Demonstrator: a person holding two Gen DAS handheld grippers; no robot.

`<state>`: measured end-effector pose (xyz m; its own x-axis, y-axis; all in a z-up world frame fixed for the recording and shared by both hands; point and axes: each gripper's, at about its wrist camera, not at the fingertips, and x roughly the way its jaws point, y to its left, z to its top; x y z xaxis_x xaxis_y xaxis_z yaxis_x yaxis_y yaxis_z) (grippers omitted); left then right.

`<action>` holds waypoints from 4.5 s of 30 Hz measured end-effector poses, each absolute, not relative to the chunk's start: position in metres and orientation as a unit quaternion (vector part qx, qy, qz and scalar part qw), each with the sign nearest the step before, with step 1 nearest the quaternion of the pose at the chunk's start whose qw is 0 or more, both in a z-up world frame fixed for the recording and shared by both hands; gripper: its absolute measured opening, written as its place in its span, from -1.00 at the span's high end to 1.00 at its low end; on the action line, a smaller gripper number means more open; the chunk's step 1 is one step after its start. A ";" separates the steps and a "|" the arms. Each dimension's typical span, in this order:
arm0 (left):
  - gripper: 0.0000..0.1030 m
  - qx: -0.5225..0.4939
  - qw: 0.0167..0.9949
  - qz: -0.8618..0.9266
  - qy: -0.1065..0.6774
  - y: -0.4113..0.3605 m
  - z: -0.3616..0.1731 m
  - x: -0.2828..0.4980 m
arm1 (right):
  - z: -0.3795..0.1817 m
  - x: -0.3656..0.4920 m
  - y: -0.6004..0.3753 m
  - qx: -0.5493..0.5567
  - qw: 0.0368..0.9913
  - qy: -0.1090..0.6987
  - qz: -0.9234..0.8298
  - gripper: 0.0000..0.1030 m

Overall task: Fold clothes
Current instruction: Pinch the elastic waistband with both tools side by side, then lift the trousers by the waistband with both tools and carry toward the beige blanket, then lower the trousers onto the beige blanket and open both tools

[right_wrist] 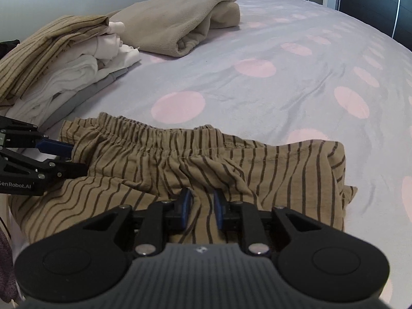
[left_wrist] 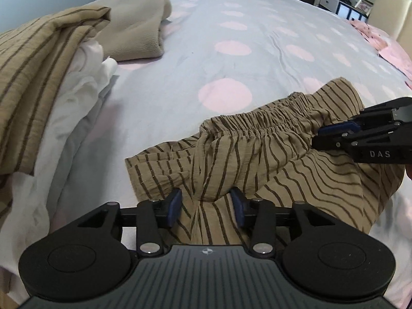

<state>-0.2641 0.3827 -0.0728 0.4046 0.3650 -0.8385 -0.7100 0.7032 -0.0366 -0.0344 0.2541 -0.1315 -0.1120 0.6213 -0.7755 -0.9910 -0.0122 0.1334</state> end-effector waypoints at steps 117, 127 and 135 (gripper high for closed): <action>0.42 -0.187 0.826 0.394 0.358 0.629 0.082 -0.508 | 0.023 -0.236 0.452 -0.094 0.585 0.425 0.684 -0.15; 0.20 -0.135 0.825 0.448 0.317 0.614 0.126 -0.506 | 0.064 -0.208 0.449 -0.045 0.626 0.365 0.687 -0.15; 0.54 -0.113 0.849 0.421 0.299 0.594 0.138 -0.497 | 0.082 -0.241 0.434 -0.100 0.587 0.272 0.756 0.40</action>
<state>-0.4965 0.5945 0.1383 0.4666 0.6474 -0.6026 -0.7827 0.6195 0.0595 -0.2413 0.4340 0.0816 -0.2915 0.8333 -0.4697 -0.9417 -0.1638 0.2938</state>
